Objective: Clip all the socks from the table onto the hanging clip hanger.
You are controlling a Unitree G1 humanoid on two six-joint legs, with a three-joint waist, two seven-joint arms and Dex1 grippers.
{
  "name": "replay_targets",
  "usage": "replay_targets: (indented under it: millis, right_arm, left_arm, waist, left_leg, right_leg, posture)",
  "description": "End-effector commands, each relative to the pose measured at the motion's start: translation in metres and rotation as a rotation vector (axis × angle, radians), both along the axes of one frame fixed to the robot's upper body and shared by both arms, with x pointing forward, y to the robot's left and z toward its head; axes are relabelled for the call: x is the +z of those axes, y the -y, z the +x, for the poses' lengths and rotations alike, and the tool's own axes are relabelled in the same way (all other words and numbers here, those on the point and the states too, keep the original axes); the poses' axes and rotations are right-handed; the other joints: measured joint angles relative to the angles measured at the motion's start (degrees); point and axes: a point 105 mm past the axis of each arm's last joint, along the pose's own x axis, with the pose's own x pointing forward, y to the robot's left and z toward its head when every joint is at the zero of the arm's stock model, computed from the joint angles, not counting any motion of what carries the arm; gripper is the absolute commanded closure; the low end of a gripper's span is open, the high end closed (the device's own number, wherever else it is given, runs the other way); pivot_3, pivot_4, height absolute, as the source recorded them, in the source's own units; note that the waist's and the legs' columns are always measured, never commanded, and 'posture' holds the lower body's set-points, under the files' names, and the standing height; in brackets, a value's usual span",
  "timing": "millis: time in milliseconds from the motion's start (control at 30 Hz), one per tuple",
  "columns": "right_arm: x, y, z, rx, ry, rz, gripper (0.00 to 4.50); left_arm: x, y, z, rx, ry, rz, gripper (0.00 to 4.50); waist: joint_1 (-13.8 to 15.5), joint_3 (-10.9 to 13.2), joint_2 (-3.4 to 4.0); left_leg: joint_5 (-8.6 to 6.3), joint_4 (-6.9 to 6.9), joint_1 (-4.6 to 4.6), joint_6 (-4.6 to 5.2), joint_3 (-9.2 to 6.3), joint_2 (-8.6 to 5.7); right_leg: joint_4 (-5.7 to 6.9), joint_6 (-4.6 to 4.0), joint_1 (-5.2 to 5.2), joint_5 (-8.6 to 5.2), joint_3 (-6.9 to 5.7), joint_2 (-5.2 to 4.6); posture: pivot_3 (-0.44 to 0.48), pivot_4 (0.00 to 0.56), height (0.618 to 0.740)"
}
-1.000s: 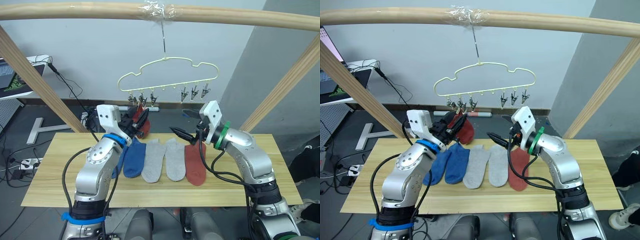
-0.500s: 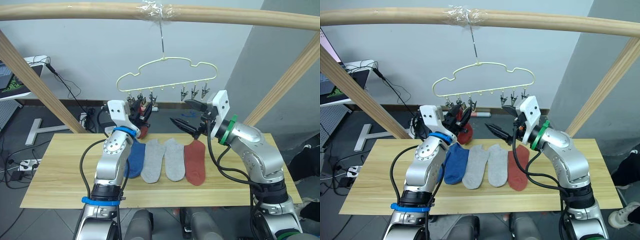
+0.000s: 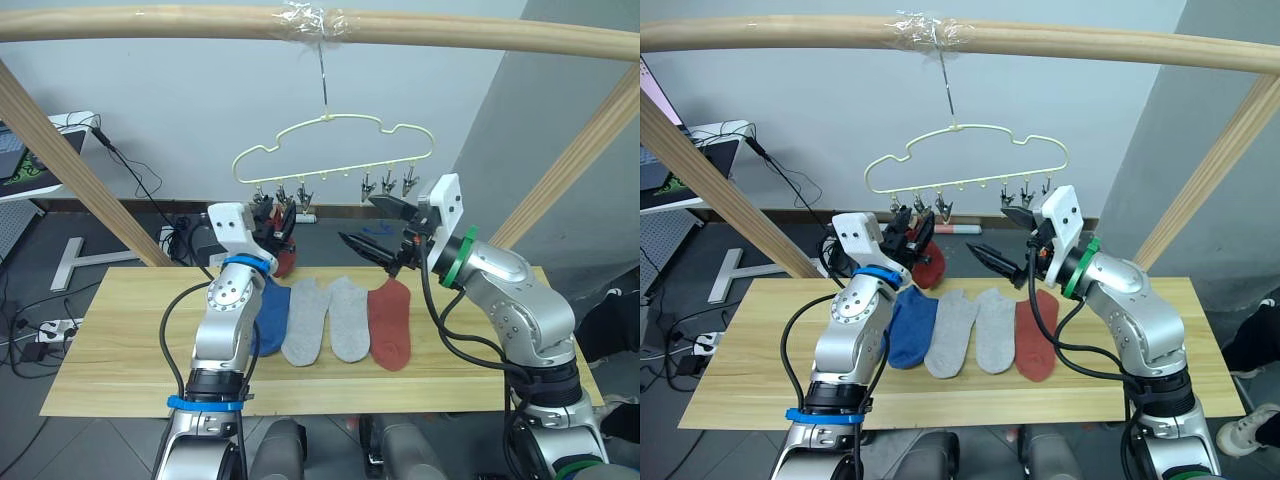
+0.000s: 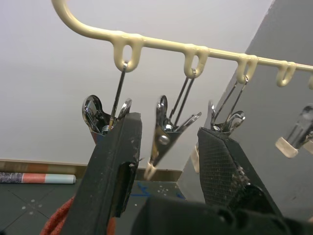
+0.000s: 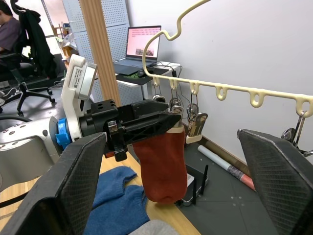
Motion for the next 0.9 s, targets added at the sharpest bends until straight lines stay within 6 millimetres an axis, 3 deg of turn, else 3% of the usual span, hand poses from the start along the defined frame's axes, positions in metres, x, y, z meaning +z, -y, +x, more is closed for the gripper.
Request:
replay_targets:
  millis: [33,900]
  right_arm:
    - [0.019,0.001,-0.005,0.006,0.072,0.017,0.00]
    - [0.021,0.003,-0.002,-0.005,0.080,0.016,0.00]
  left_arm:
    - [0.009,0.002,-0.005,-0.013,0.043,-0.012,2.37]
    - [0.021,0.001,0.010,-0.002,0.079,-0.003,2.37]
  waist:
    - [0.00,0.00,0.00]
    - [0.01,0.00,0.00]
  left_leg:
    - [0.00,0.00,0.00,0.00,0.00,0.00]
    - [0.00,0.09,0.01,0.00,0.00,0.00]
  right_leg:
    - [0.00,-0.01,0.00,0.01,0.00,0.00]
    - [0.11,-0.02,0.00,0.01,0.00,0.01]
  posture:
    - [-0.046,0.189,0.740]
    - [-0.045,0.193,0.740]
